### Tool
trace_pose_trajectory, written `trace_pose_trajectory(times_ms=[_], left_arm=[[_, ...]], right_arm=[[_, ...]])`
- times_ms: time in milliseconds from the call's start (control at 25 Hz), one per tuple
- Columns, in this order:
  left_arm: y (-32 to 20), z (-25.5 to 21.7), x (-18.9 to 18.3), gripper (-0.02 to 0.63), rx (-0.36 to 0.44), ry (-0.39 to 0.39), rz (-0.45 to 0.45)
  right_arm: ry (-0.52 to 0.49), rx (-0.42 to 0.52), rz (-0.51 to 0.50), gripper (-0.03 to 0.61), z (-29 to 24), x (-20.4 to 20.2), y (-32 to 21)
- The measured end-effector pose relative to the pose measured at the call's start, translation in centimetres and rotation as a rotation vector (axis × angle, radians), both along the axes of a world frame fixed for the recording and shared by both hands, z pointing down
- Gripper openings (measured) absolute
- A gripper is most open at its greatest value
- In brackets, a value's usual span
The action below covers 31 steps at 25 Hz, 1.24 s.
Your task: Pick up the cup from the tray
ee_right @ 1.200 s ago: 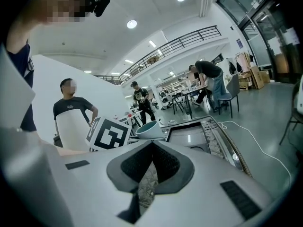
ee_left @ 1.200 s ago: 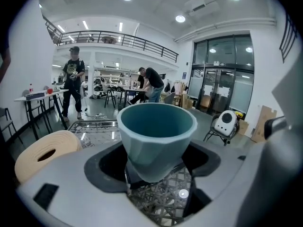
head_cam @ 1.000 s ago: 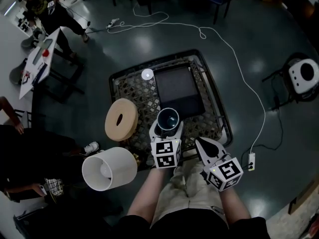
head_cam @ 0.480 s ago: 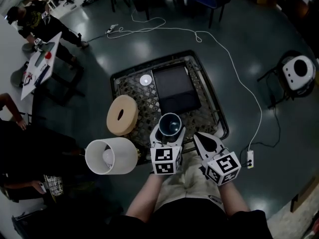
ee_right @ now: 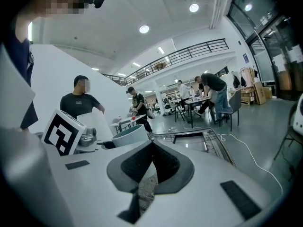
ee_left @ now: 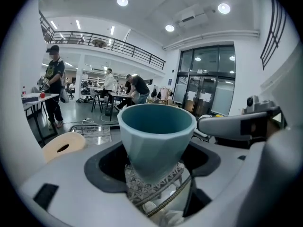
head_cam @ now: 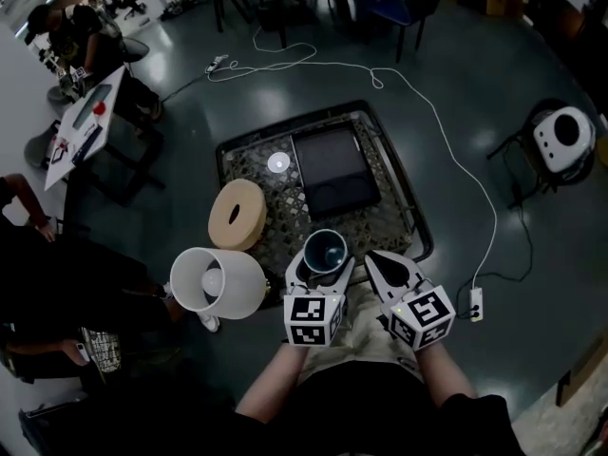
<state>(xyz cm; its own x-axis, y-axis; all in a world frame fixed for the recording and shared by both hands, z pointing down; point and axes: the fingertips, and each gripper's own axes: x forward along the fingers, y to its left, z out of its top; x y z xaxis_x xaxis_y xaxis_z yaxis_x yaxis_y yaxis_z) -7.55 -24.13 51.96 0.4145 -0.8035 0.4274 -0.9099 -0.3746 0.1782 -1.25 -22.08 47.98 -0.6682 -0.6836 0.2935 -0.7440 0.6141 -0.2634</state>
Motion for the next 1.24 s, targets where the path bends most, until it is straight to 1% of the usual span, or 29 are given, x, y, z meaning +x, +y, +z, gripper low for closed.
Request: trace_pose_trajectory(times_ms=[360,680,1240], left_arm=[[1.4,-1.5,-0.9,0.364,0.034,0.008,-0.013],[1.8,-2.3,-1.1,0.364,0.049,0.006,-0.014],[1.4,-2.7,-1.1,0.364,0.064,0.01,-0.015]], right_arm=[[0.04,0.032,-0.016,0.011,-0.5,-0.3,1.4],[0.052,0.057,-0.026,0.011,-1.2,-0.5,1.6],[0.059,0.07,-0.037,0.011,-1.4,-0.6,1.3]])
